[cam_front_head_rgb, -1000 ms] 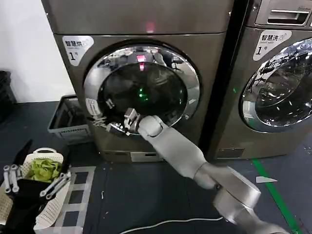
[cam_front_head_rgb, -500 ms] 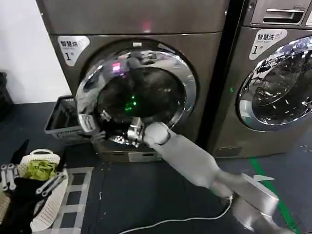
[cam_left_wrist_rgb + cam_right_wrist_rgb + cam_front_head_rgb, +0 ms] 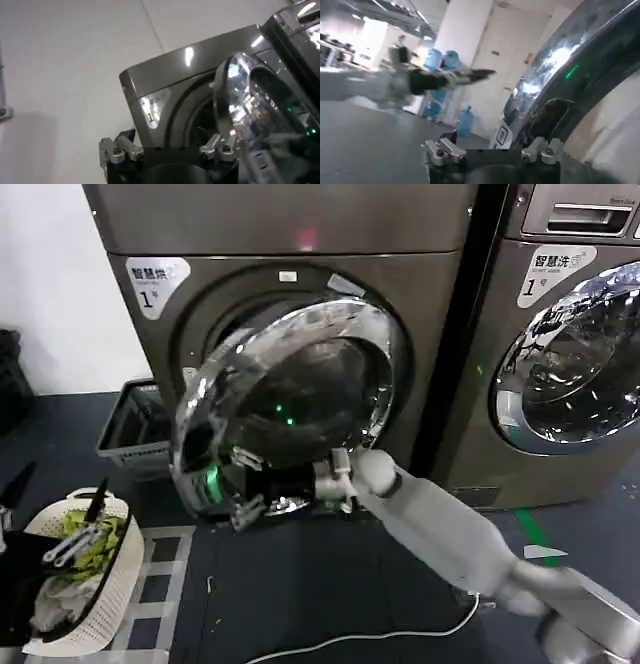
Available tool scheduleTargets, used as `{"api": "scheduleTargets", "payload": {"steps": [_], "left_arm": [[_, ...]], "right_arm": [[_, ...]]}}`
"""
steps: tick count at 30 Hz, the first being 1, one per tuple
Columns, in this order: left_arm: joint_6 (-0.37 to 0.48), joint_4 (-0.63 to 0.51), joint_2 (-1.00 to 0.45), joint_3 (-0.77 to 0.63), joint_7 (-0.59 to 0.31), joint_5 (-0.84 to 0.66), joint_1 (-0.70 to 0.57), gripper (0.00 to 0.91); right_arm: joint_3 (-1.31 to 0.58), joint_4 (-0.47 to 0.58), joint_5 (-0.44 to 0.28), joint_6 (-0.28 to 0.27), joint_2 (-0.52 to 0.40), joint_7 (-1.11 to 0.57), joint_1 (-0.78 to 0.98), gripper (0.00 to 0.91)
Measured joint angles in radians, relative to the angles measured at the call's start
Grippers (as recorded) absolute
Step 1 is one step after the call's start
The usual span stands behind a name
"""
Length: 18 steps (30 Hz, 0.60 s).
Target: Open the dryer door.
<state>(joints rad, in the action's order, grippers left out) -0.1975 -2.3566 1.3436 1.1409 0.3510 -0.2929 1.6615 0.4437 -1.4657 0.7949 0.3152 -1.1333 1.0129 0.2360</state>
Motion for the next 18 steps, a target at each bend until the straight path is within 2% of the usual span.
{"api": "scheduleTargets", "payload": {"steps": [9,18], "left_arm": [[-0.001,0.107,-0.096,-0.033,0.056,0.000,-0.064,0.907],[0.017,0.208,-0.222,-0.133,0.084,0.046,-0.171,0.907]], "right_arm": [[-0.075,-0.126,0.016,-0.003,0.123,0.123,0.057,0.907],[-0.204,-0.217,0.029,0.005,0.255,0.145,0.134,0.907]]}}
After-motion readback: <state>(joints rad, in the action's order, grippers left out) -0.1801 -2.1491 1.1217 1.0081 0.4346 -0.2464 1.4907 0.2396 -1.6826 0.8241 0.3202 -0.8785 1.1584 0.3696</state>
